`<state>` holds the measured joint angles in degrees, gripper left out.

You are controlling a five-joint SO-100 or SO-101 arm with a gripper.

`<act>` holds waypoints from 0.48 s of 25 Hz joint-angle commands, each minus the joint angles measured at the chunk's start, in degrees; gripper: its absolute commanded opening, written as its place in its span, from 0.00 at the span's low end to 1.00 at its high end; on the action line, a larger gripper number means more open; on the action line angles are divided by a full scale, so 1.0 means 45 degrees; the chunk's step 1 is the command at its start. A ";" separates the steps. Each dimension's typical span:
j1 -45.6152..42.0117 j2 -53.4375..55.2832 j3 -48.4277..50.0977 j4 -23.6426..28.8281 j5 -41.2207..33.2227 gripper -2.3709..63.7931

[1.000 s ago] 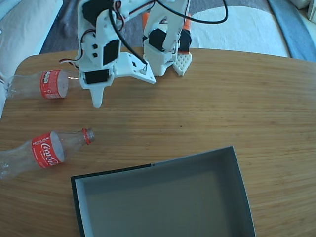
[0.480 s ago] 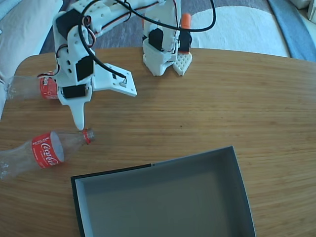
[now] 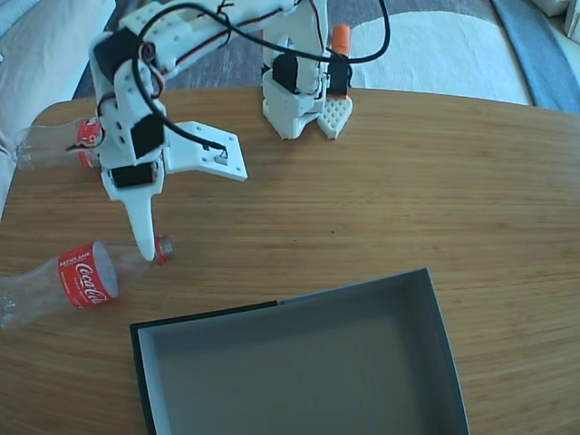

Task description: Grasp the bottles and put them in the box.

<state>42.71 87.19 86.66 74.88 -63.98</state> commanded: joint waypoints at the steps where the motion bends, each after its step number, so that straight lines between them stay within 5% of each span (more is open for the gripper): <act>1: -0.0020 -0.0391 -0.1113 -0.0039 0.0000 0.79; 12: 0.0000 -0.2617 -0.2930 0.0039 -0.0020 0.79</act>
<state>42.89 74.79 77.08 74.88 -63.98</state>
